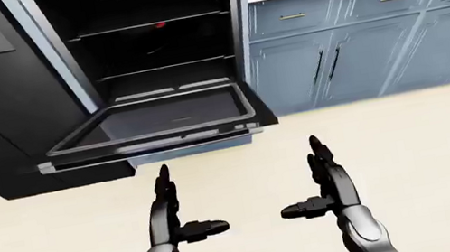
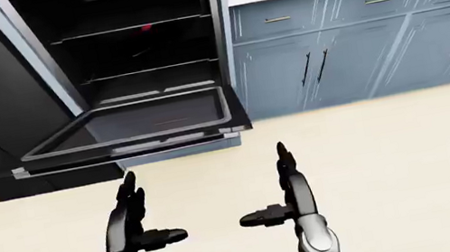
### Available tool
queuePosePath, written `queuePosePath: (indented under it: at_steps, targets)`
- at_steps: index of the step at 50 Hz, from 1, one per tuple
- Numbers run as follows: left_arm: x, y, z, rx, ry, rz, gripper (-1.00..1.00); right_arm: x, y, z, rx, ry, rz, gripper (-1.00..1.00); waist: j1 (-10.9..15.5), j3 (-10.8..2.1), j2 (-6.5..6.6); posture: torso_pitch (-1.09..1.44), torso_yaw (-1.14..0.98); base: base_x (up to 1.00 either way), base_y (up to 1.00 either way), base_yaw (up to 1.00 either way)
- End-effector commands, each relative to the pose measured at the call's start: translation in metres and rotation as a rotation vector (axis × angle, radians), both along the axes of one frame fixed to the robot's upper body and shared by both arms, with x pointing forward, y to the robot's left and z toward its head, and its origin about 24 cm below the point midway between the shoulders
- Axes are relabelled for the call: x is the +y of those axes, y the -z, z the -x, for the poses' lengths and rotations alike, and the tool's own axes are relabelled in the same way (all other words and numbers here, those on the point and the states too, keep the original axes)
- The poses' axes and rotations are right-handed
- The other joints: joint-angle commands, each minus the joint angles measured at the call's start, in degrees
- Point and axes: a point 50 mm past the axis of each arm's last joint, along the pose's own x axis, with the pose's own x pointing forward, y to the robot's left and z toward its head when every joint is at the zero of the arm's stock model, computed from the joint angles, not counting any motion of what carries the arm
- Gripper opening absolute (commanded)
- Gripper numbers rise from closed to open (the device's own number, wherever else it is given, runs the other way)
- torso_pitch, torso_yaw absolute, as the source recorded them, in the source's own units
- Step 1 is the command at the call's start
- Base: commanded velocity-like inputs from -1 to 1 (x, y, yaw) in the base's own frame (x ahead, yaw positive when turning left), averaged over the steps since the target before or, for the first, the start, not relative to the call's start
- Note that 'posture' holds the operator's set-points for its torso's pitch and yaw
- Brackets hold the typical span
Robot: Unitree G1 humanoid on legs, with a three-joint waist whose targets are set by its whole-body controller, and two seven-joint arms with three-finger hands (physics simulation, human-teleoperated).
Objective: Close the oven door.
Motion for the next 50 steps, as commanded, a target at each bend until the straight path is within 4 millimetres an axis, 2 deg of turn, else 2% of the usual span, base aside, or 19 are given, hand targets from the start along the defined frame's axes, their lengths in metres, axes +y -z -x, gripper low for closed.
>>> queuePosePath:
  at_steps: [1,3,5,7,9,12,14,16,23,32,40,44,45,47,50]
  targets:
    - [-0.002,-0.035,-0.008,-0.16,0.017,-0.002,1.0,-0.003,-0.034,-0.012,-0.158,0.008,0.005,1.0,-0.1,-0.05,-0.45,0.0,0.0,0.0,0.0,0.0]
    - [-0.003,-0.036,-0.007,-0.158,0.022,-0.004,1.0,-0.005,-0.034,-0.013,-0.145,0.02,0.01,1.0,0.5,-3.61,-0.04,0.0,0.0,0.0,0.0,0.0]
    - [-0.003,-0.039,-0.006,-0.163,0.025,0.002,1.0,-0.007,-0.038,-0.014,-0.144,0.022,-0.001,1.0,0.4,-1.06,-0.43,0.0,0.0,0.0,0.0,0.0]
    - [-0.002,-0.042,-0.006,-0.171,0.022,0.002,1.0,-0.007,-0.039,-0.014,-0.154,0.017,0.01,1.0,0.5,-3.92,-0.51,0.0,0.0,0.0,0.0,0.0]
    - [0.0,-0.052,-0.006,-0.205,0.007,0.008,1.0,-0.007,-0.04,-0.014,-0.161,0.017,0.013,1.0,0.5,-4.19,-0.48,0.0,0.0,0.0,0.0,0.0]
    - [0.002,-0.077,-0.005,-0.284,0.01,-0.013,1.0,-0.007,-0.055,-0.014,-0.192,0.008,0.016,1.0,0.5,-4.57,-0.43,0.0,0.0,0.0,0.0,0.0]
    - [0.006,-0.102,-0.005,-0.371,0.007,-0.063,1.0,-0.007,-0.074,-0.016,-0.231,-0.001,0.007,1.0,0.5,-4.66,-0.41,0.0,0.0,0.0,0.0,0.0]
    - [0.01,-0.123,-0.005,-0.395,-0.012,-0.025,1.0,-0.01,-0.092,-0.018,-0.27,-0.007,0.021,1.0,0.5,-4.81,-0.39,0.0,0.0,0.0,0.0,0.0]
    - [0.024,-0.179,-0.005,-0.499,-0.07,-0.007,1.0,-0.023,-0.136,-0.021,-0.376,-0.012,0.075,1.0,0.5,-5.27,-0.16,0.0,0.0,0.0,0.0,0.0]
    - [0.044,-0.225,-0.007,-0.586,-0.101,-0.034,1.0,-0.045,-0.209,-0.021,-0.502,0.037,0.073,1.0,0.5,-4.59,-0.06,0.0,0.0,0.0,0.0,0.0]
    - [0.048,-0.258,-0.002,-0.64,-0.104,-0.07,1.0,-0.053,-0.239,-0.018,-0.552,0.061,0.063,1.0,0.4,-3.75,-0.19,0.0,0.0,0.0,0.0,0.0]
    - [0.048,-0.269,0.002,-0.663,-0.1,-0.083,1.0,-0.056,-0.244,-0.018,-0.562,0.07,0.053,1.0,0.4,-3.35,-0.21,0.0,0.0,0.0,-0.01,0.0]
    - [0.048,-0.27,0.002,-0.669,-0.1,-0.085,1.0,-0.057,-0.244,-0.018,-0.562,0.071,0.052,1.0,0.5,-4.19,0.13,0.0,0.0,0.0,-0.11,0.0]
    - [0.048,-0.272,0.003,-0.674,-0.1,-0.088,1.0,-0.057,-0.246,-0.018,-0.567,0.073,0.051,1.0,0.6,-3.45,0.91,0.0,0.0,0.0,-0.22,0.0]
    - [0.048,-0.274,0.004,-0.68,-0.1,-0.087,1.0,-0.057,-0.247,-0.018,-0.575,0.074,0.056,1.0,0.6,-3.49,3.14,0.0,0.0,0.0,-0.52,0.0]
